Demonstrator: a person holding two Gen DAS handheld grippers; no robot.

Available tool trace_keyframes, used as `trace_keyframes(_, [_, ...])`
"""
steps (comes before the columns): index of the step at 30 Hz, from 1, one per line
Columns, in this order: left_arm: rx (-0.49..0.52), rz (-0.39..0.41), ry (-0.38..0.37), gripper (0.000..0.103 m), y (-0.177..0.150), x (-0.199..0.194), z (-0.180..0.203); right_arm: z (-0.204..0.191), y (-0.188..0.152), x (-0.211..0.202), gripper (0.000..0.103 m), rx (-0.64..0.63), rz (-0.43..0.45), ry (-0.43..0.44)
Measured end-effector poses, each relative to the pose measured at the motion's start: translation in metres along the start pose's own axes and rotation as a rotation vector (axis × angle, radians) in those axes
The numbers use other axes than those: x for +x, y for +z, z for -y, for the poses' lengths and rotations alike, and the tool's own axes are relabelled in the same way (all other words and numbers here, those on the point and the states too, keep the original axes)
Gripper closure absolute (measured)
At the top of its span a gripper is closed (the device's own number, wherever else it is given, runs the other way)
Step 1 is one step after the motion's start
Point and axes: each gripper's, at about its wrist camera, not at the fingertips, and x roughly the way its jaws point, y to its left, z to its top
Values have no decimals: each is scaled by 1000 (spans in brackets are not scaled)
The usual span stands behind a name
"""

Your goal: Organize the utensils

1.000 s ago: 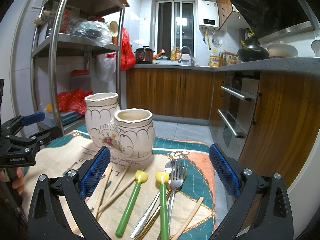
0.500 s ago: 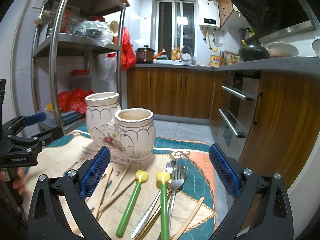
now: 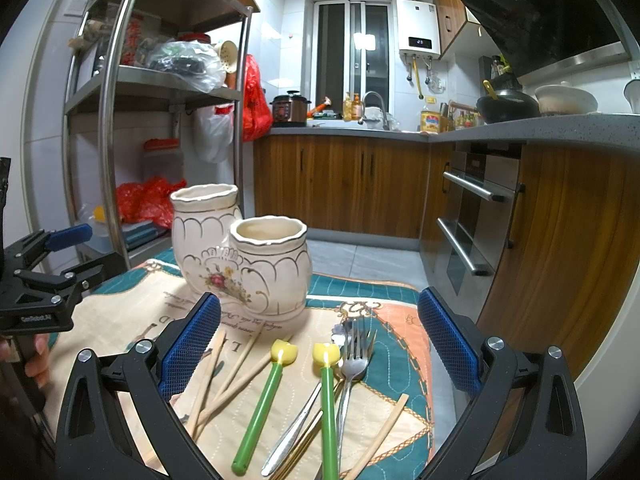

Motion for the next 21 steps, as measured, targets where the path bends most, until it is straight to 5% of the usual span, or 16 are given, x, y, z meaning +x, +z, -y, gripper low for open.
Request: trace_keyframes(21, [-8, -40, 33, 5, 1, 8, 0, 0, -1, 1, 5, 7, -10, -6])
